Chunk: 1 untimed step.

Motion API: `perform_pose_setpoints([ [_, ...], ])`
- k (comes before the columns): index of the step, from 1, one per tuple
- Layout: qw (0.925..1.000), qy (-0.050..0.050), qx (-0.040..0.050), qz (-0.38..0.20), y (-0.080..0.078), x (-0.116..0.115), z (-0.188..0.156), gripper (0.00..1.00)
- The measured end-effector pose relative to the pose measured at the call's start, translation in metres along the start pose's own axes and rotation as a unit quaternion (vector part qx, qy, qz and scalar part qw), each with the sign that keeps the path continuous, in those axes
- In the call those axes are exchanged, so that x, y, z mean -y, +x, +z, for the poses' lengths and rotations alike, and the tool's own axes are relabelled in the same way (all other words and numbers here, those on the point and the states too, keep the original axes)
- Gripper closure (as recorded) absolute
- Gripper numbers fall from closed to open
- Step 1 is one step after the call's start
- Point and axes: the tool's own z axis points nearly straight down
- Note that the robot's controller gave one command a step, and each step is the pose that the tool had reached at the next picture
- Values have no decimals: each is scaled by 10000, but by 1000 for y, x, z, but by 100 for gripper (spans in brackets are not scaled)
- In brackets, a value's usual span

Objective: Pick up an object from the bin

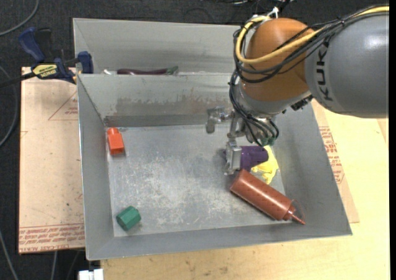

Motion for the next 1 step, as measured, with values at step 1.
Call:
perform_pose_setpoints([
  [1,9998,17,-23,-196,25,44,1,0],
])
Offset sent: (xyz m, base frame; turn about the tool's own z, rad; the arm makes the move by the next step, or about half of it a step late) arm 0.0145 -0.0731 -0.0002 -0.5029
